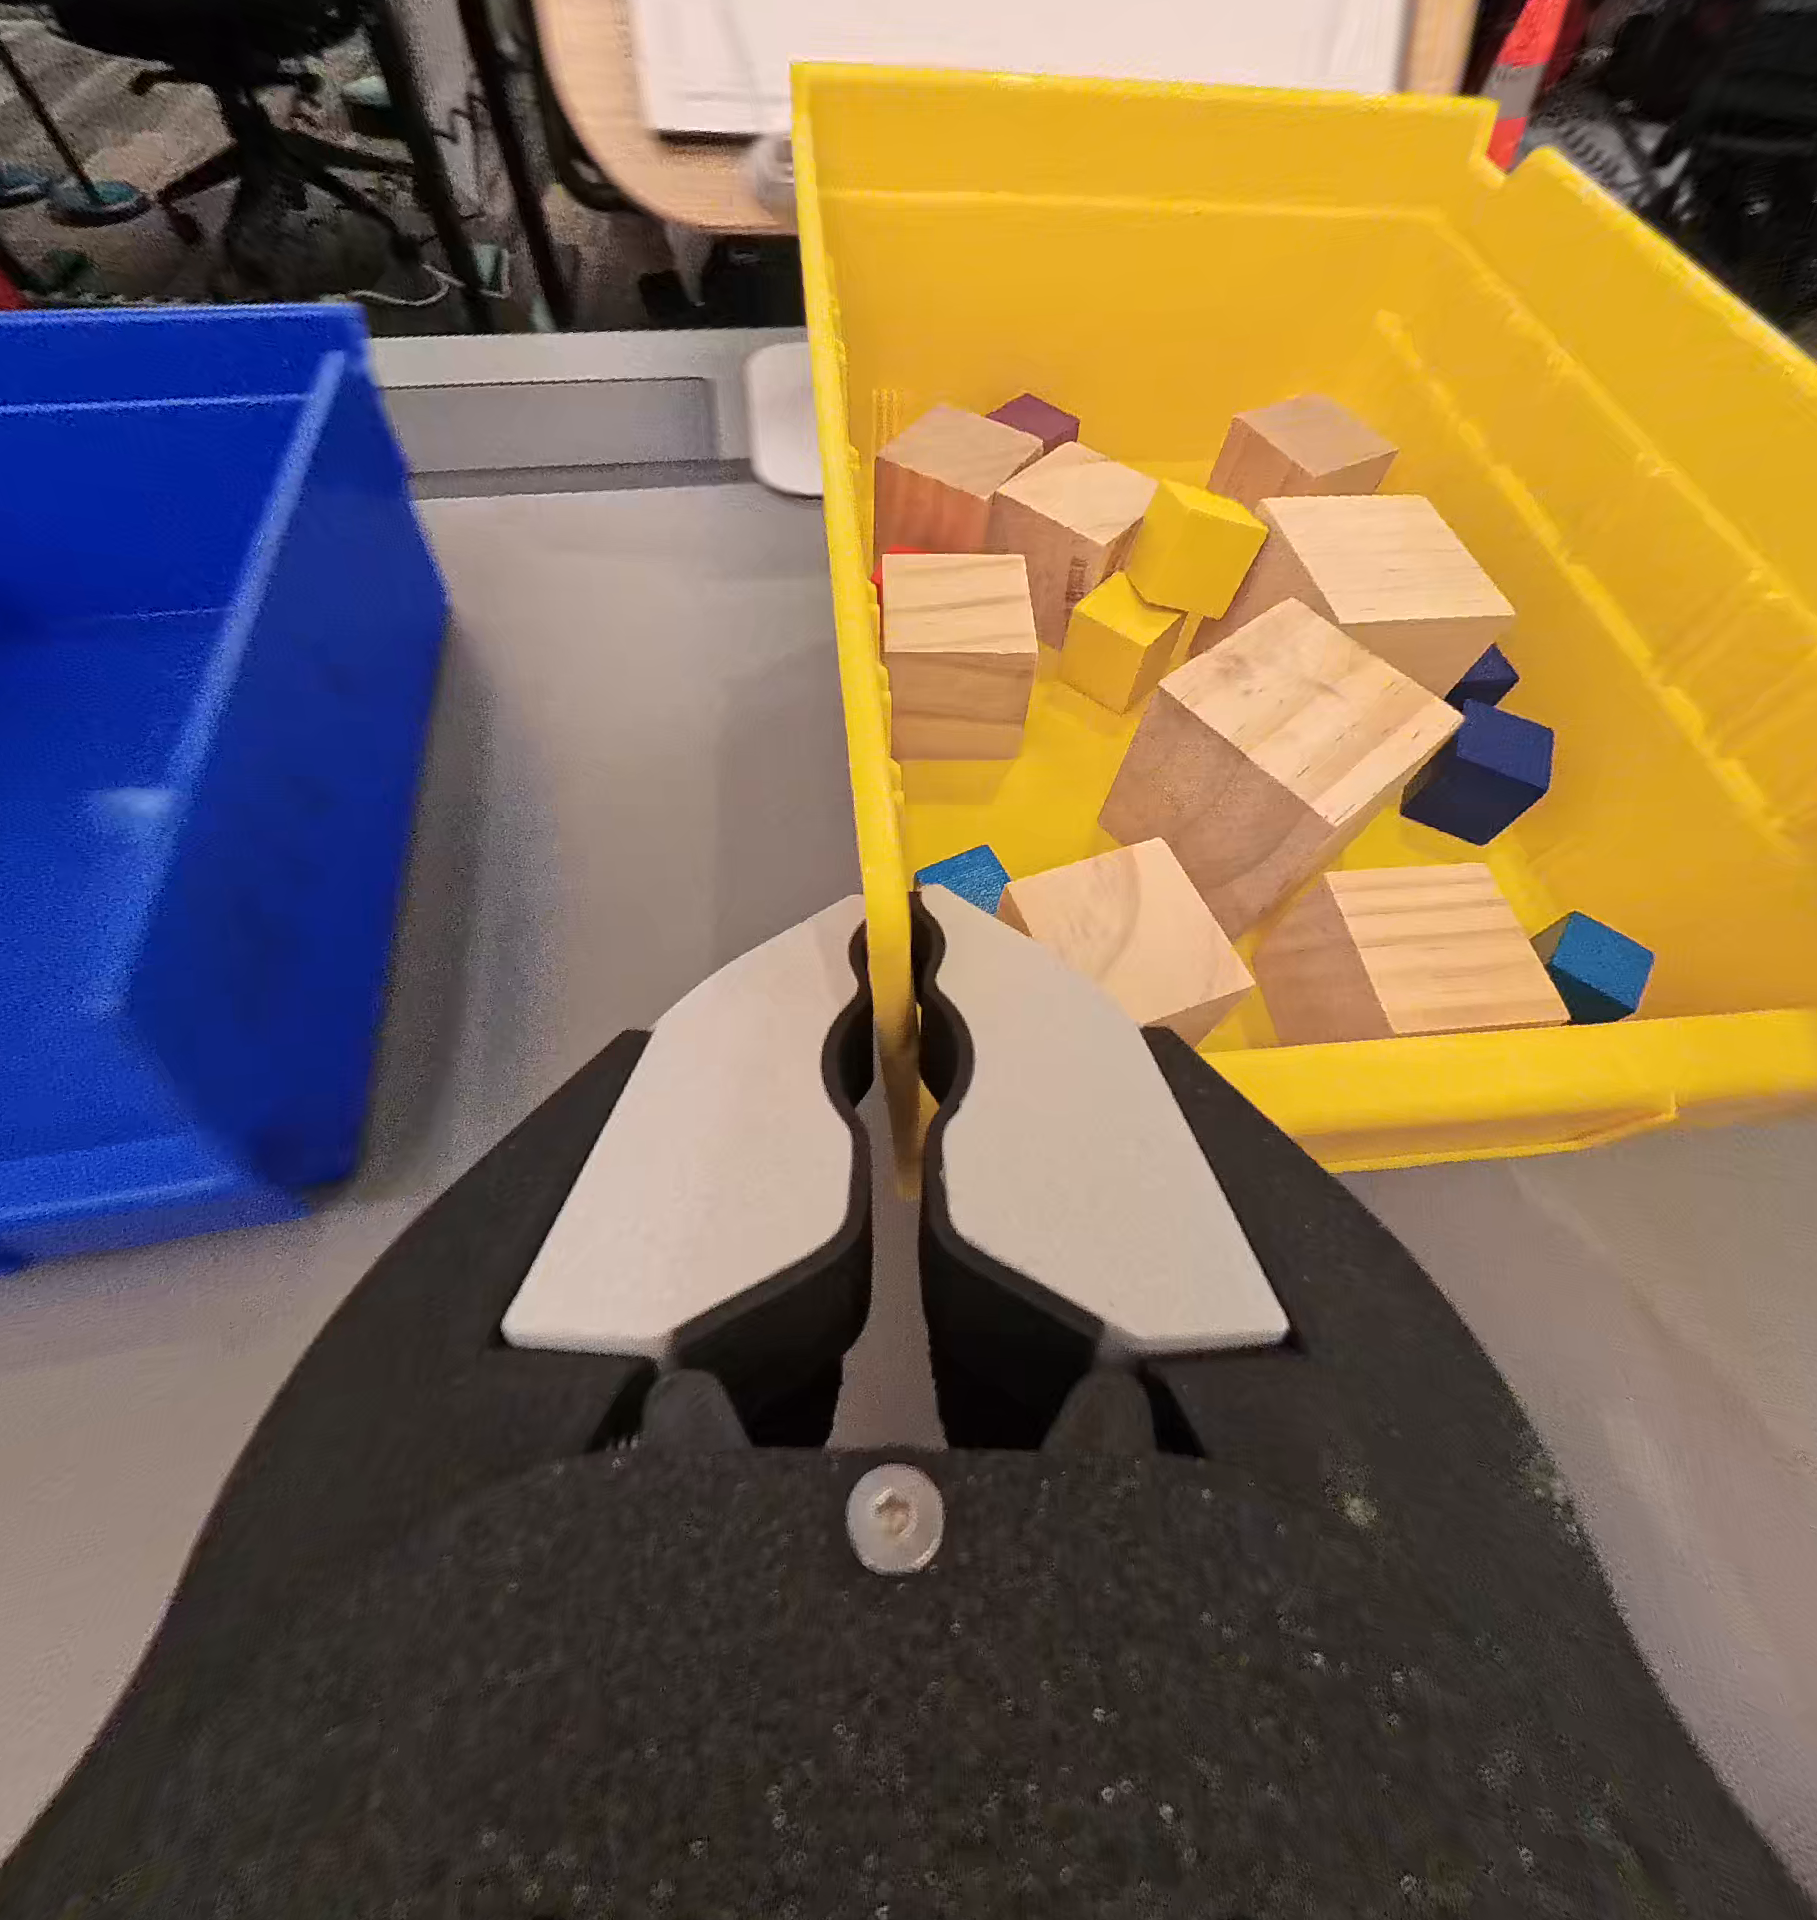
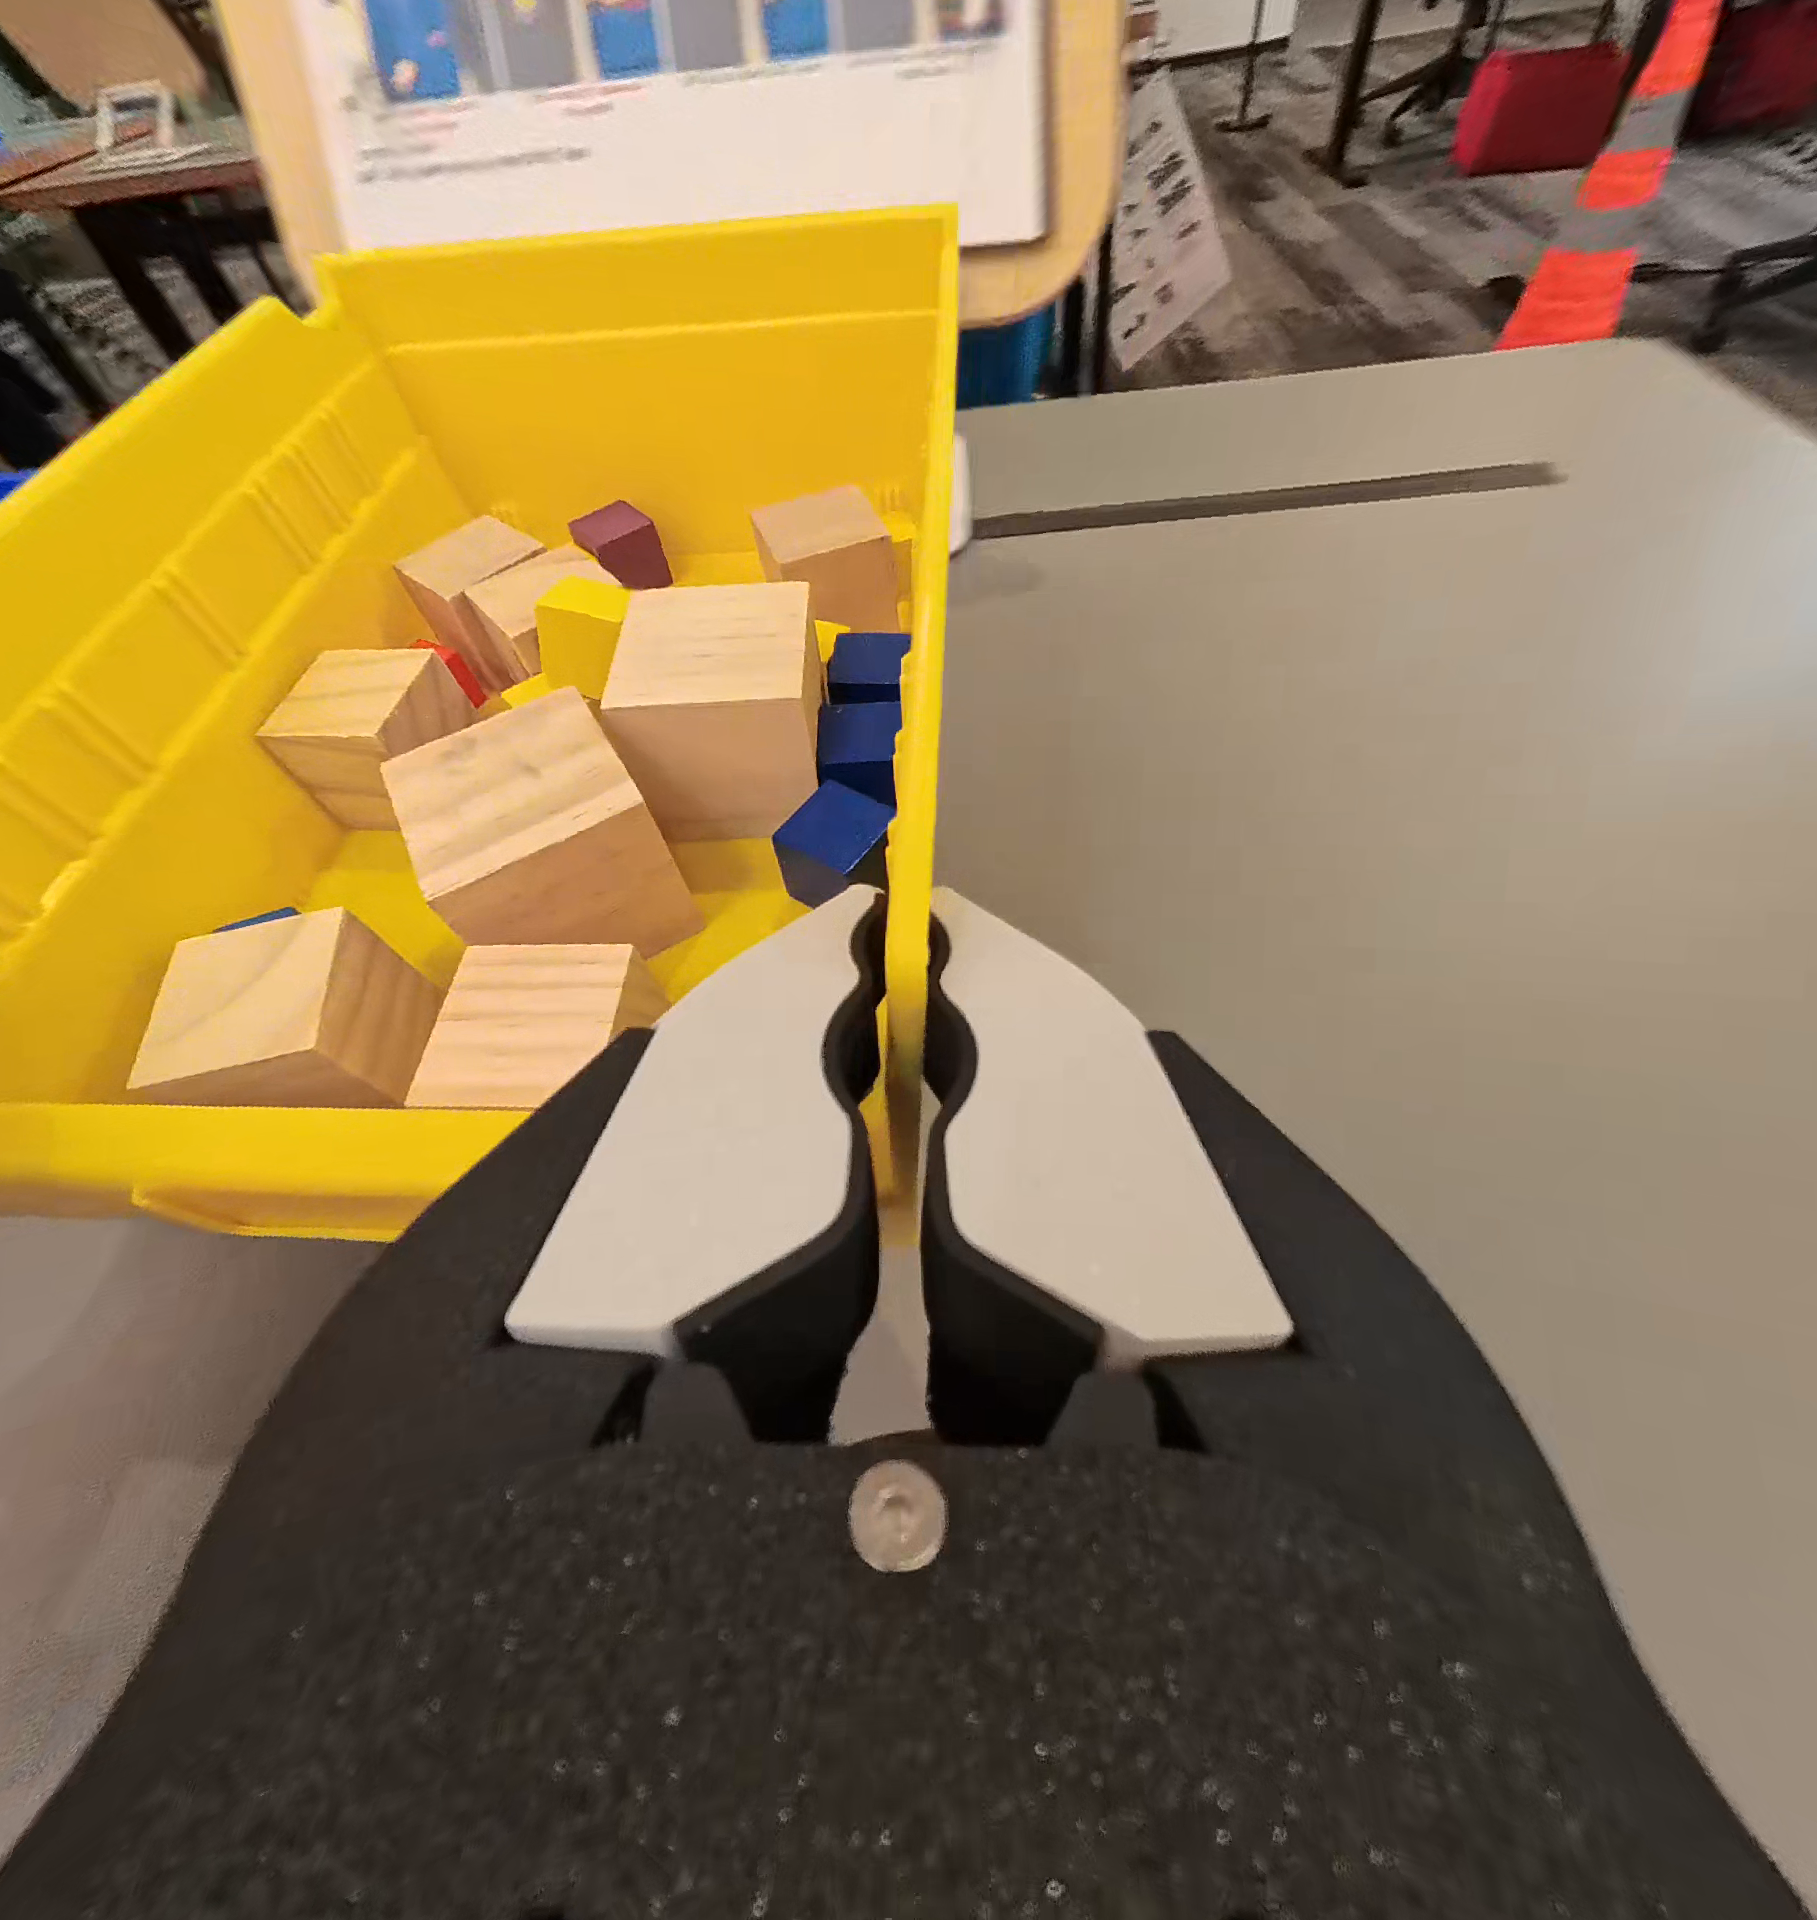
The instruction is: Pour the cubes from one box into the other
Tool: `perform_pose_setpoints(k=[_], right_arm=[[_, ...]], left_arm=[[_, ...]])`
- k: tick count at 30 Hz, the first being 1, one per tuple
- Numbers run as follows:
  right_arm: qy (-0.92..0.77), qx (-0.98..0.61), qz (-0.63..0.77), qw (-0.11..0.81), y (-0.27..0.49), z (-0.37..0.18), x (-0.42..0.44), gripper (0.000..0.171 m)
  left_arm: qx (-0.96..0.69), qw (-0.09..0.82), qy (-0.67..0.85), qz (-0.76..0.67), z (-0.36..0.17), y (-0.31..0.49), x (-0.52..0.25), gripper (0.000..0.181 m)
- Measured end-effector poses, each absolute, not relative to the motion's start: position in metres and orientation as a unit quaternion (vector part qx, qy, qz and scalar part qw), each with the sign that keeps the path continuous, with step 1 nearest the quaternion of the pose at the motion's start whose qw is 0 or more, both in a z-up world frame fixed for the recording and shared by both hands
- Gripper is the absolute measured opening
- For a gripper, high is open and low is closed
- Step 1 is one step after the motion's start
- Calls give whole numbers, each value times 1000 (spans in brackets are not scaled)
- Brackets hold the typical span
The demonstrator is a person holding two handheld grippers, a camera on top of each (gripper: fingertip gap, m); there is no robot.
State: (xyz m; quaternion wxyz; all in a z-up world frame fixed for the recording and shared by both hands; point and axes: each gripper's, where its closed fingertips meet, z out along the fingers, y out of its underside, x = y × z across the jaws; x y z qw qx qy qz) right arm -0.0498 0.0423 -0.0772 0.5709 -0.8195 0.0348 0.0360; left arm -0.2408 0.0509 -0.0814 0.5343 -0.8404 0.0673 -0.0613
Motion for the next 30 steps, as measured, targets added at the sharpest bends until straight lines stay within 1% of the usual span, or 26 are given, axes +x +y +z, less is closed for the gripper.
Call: perform_pose_setpoints(k=[3,6,10,15,16,17,18,19,20,21,22,23,24,25,26,27,30], right_arm=[[21,-825,46,562,52,-87,-92,3],[17,-829,50,556,58,-97,-119,3],[29,-833,60,549,62,-112,-131,3],[24,-826,41,561,65,-121,-131,5],[6,-824,45,565,64,-120,-133,8],[-17,-819,43,572,60,-116,-133,11],[-37,-810,31,585,53,-109,-129,16],[-59,-796,14,602,46,-98,-123,23],[-82,-777,-2,624,38,-85,-119,27],[-105,-758,-10,644,29,-72,-118,27],[-132,-745,-6,654,22,-62,-124,27],[-173,-743,15,646,15,-59,-138,26],[-231,-751,57,616,7,-65,-161,19],[-282,-761,106,575,-4,-75,-187,22],[-314,-770,145,535,-14,-86,-209,34],[-338,-776,171,504,-24,-95,-227,39],[-360,-751,254,491,-47,-104,-279,39]], left_arm=[[-847,528,53,-46,-91,53,-284,3],[-852,519,47,-42,-101,58,-311,2],[-858,509,43,-46,-115,66,-323,2],[-856,511,44,-59,-130,68,-324,4],[-858,508,40,-63,-129,63,-325,8],[-860,506,29,-57,-124,53,-331,21],[-855,515,23,-56,-112,40,-335,25],[-847,528,24,-65,-96,26,-336,25],[-839,539,29,-74,-81,10,-338,31],[-832,549,32,-70,-67,-5,-347,42],[-827,559,26,-54,-57,-18,-364,46],[-822,568,12,-34,-52,-29,-388,44],[-823,568,-2,-17,-53,-36,-414,42],[-833,554,-5,-3,-61,-39,-439,40],[-848,529,-11,9,-74,-38,-465,45],[-864,502,-24,9,-89,-34,-488,49],[-880,470,-49,-43,-118,-3,-533,57]])
